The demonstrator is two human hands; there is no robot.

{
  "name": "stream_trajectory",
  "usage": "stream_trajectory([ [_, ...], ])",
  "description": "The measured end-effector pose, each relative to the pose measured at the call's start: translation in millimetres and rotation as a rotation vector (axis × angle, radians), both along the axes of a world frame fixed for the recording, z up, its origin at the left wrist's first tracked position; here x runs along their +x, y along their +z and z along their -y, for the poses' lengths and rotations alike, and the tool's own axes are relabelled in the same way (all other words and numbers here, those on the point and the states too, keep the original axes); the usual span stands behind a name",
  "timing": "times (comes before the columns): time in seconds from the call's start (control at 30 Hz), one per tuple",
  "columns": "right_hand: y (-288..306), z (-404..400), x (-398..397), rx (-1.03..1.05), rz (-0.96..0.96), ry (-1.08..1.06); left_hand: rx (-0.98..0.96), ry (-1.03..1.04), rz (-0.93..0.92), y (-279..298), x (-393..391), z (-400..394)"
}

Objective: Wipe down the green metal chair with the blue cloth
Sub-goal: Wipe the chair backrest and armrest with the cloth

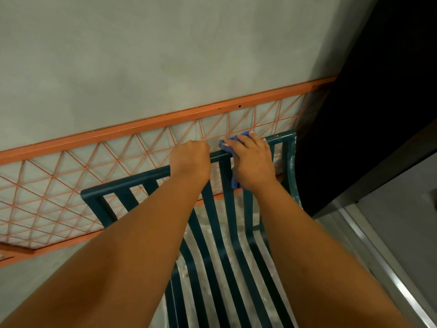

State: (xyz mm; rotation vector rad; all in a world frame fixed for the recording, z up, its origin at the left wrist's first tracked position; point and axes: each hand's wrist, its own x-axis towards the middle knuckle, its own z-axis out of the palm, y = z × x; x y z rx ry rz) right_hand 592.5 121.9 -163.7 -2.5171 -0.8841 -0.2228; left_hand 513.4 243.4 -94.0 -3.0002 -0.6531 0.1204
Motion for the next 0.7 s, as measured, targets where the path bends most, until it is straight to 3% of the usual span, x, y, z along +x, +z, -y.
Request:
stream_trajectory([
  [0.07, 7.2, -9.4, -6.7, -0.022, -0.057, -0.074, -0.014, 0.013, 0.015, -0.5, -0.3, -0.2],
  [0.23, 2.7, 2.1, -10.8, -0.058, -0.004, 0.058, 0.003, 0.012, 0.041, -1.4, -1.8, 1.1],
  [0.4, 11.5, -9.7, -9.0, -0.061, -0.059, -0.062, 0.013, 0.023, 0.008, -0.6, 0.0, 2.7],
  [0.57, -6.5, 4.4, -12.8, 0.042, -0.003, 0.102, 0.045, 0.018, -0.005, -0.2, -0.9, 3.9],
  [0.7, 7.1, -1.4, -2.8, -0.018, -0.091, -0.116, 0.031, 0.018, 0.004, -2.6, -1.1, 1.2],
])
